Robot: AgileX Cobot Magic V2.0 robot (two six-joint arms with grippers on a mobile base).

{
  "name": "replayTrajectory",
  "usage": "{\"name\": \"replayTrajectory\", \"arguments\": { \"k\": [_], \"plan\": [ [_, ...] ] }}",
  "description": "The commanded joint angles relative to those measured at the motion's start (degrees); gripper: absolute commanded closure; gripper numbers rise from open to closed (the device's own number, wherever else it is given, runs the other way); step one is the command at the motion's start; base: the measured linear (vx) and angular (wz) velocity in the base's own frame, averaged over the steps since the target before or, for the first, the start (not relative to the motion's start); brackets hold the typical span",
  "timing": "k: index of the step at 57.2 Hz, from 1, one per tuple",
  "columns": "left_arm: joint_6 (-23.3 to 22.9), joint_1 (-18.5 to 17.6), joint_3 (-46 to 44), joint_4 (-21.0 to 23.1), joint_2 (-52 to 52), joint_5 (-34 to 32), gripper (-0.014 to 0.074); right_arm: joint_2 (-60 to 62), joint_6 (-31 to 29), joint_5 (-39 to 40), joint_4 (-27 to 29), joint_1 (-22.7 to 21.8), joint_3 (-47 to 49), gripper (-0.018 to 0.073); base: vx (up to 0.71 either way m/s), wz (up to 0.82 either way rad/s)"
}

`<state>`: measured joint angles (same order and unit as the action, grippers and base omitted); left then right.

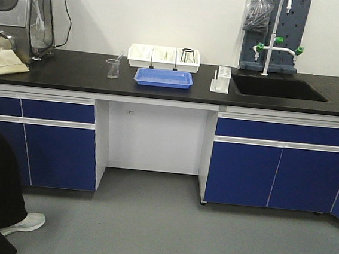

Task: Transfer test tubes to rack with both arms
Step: 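Drive the base toward the bench with the beaker and white rack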

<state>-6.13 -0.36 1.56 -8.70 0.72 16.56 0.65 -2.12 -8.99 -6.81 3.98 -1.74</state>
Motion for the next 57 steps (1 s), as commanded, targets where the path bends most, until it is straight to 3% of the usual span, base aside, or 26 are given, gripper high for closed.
{"name": "replayTrajectory", "arguments": {
  "k": [1,57],
  "plan": [
    [-0.3,0.0,-1.4,0.3,0.6,-4.6,0.0598,0.6,-0.3,4.7,-0.6,-0.1,-0.8,0.0568,0.00,0.00],
    [-0.3,0.0,-1.4,0.3,0.6,-4.6,0.0598,0.6,-0.3,4.6,-0.6,-0.1,-0.8,0.0568,0.04,-0.01]
  ]
}}
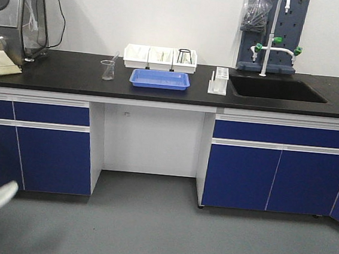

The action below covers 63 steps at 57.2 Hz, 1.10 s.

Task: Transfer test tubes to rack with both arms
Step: 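Drive the base toward the bench with the beaker and white rack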

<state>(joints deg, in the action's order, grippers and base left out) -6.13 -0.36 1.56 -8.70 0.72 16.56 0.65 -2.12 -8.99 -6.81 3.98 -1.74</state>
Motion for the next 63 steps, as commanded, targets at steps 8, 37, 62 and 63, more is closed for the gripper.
{"name": "replayTrajectory", "arguments": {
  "k": [8,37,62,63],
  "plan": [
    [-0.3,0.0,-1.4,0.3,0.6,-4.6,0.0598,0.6,-0.3,4.6,-0.6,-0.1,-0.8,0.0568,0.15,-0.03],
    [-0.3,0.0,-1.4,0.3,0.6,-4.6,0.0598,0.6,-0.3,4.5,-0.6,-0.1,-0.8,0.0568,0.20,-0.07],
    [-0.3,0.0,-1.4,0.3,0.6,-4.6,0.0598,0.6,-0.3,4.5,-0.6,-0.1,-0.8,0.0568,0.28,-0.06],
    [-0.3,0.0,-1.4,0.3,0.6,-4.6,0.0598,0.6,-0.3,4.5,-0.6,-0.1,-0.8,0.0568,0.31,-0.01]
  ]
}}
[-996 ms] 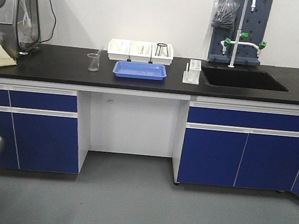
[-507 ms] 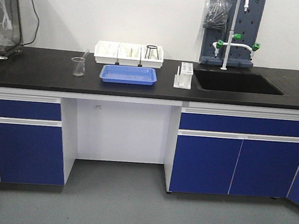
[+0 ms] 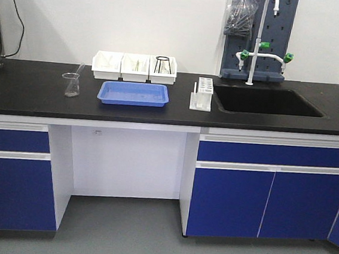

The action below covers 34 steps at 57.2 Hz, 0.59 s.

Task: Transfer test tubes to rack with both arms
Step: 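Drive the base toward the bench with the beaker and white rack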

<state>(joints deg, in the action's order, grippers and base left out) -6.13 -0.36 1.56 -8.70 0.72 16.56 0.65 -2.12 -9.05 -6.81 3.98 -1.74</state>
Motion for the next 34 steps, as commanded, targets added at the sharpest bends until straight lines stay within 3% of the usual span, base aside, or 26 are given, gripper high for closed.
{"name": "replayTrajectory", "arguments": {
  "k": [1,34],
  "plan": [
    [-0.3,0.0,-1.4,0.3,0.6,-4.6,0.0598,0.6,-0.3,4.6,-0.6,-0.1,-0.8,0.0568,0.31,-0.01],
    [-0.3,0.0,-1.4,0.3,0.6,-4.6,0.0598,0.6,-0.3,4.6,-0.6,-0.1,-0.8,0.0568,0.36,0.02]
  ]
}}
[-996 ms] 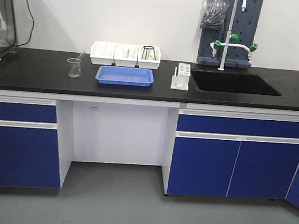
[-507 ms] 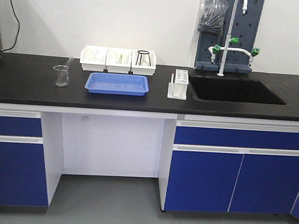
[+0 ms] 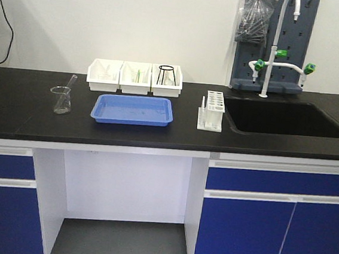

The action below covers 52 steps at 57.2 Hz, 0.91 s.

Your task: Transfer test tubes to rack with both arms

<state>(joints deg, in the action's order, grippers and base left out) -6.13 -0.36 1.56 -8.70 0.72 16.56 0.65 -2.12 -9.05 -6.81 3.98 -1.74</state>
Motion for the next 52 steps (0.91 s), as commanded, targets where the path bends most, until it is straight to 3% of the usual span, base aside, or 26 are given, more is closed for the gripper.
{"name": "replayTrajectory", "arguments": {
  "k": [1,52],
  "plan": [
    [-0.3,0.0,-1.4,0.3,0.6,-4.6,0.0598,0.6,-0.3,4.6,-0.6,-0.1,-0.8,0.0568,0.41,0.05],
    [-0.3,0.0,-1.4,0.3,0.6,-4.6,0.0598,0.6,-0.3,4.4,-0.6,-0.1,-0.8,0.0568,0.45,0.04]
  ]
}}
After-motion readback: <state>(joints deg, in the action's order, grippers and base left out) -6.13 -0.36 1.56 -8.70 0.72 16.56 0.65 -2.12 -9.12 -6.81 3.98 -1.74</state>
